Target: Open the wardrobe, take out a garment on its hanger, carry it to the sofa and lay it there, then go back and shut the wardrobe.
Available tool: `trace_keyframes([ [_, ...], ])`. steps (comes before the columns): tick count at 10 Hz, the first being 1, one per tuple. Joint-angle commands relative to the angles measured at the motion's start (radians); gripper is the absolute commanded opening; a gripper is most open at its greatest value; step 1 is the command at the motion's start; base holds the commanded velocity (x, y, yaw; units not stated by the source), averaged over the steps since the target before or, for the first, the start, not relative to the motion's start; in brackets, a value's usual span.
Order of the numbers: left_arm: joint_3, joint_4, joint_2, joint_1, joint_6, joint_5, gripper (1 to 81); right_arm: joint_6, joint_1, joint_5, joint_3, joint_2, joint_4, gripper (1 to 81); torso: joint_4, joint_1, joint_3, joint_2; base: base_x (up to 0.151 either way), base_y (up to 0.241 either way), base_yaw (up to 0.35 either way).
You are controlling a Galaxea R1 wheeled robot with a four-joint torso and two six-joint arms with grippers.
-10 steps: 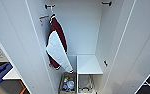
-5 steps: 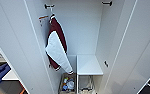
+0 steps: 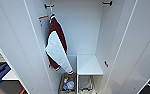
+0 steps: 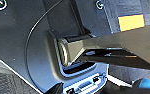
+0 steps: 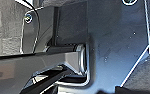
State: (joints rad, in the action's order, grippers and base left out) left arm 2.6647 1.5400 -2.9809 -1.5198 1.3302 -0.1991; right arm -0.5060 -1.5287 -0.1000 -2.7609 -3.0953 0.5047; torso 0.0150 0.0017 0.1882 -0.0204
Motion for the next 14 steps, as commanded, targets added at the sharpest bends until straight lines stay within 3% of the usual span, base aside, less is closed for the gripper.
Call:
trace_keyframes([
  [1, -0.003, -0.011, 0.031, 0.006, 0.061, 0.035, 81.1, 0.004, 0.034, 0.051, 0.003, -0.007, 0.002, 81.1, 0.000, 0.000, 0.000, 0.000, 0.000, 0.000, 0.000],
  [2, -0.002, -0.011, 0.015, 0.006, 0.067, 0.066, 81.1, 0.004, 0.037, 0.051, 0.003, -0.005, 0.002, 81.1, 0.000, 0.000, 0.000, 0.000, 0.000, 0.000, 0.000],
  [3, -0.002, -0.018, -0.020, 0.010, 0.053, 0.205, 81.1, 0.001, 0.044, 0.051, 0.003, -0.004, 0.000, 81.1, 0.000, 0.000, 0.000, 0.000, 0.000, 0.000, 0.000],
  [4, -0.006, -0.063, -0.031, 0.008, 0.027, 0.259, 81.1, 0.000, 0.046, 0.051, 0.003, 0.001, 0.000, 81.1, 0.000, 0.000, 0.000, 0.000, 0.000, 0.000, 0.000],
  [5, -0.006, -0.159, -0.040, 0.010, -0.137, 0.267, 81.1, -0.002, 0.044, 0.051, 0.003, 0.005, 0.000, 81.1, 0.000, 0.000, 0.000, 0.000, 0.000, 0.000, 0.000],
  [6, -0.002, -0.333, -0.043, 0.011, -0.342, 0.265, 81.1, -0.003, 0.046, 0.049, 0.003, 0.008, 0.000, 81.1, 0.000, 0.000, 0.000, 0.000, 0.000, 0.000, 0.000],
  [7, -0.005, -0.693, -0.035, 0.022, -0.682, 0.258, 81.1, -0.003, 0.046, 0.048, 0.003, 0.011, -0.002, 81.1, 0.000, 0.000, 0.000, 0.000, 0.000, 0.000, 0.000],
  [8, -0.008, -0.944, -0.026, 0.032, -0.935, 0.251, 81.1, -0.006, 0.047, 0.037, 0.004, 0.019, -0.005, 81.1, 0.000, 0.000, 0.000, 0.000, 0.000, 0.000, 0.000],
  [9, -0.004, -0.744, -0.031, 0.016, -0.725, 0.257, 81.1, -0.008, 0.057, 0.033, 0.017, 0.030, -0.006, 81.1, 0.000, 0.000, 0.000, 0.000, 0.000, 0.000, 0.000],
  [10, -0.005, -1.274, -0.021, 0.054, -1.103, 0.251, 81.1, -0.008, 0.061, 0.031, 0.036, 0.045, -0.006, 81.1, 0.000, 0.000, 0.000, 0.000, 0.000, 0.000, 0.000],
  [14, -0.006, -1.224, -0.005, 0.100, -1.114, 0.254, 81.1, -0.009, 0.089, 0.025, 0.271, 0.197, -0.008, 81.1, 0.000, 0.000, 0.000, 0.000, 0.000, 0.000, 0.000],
])
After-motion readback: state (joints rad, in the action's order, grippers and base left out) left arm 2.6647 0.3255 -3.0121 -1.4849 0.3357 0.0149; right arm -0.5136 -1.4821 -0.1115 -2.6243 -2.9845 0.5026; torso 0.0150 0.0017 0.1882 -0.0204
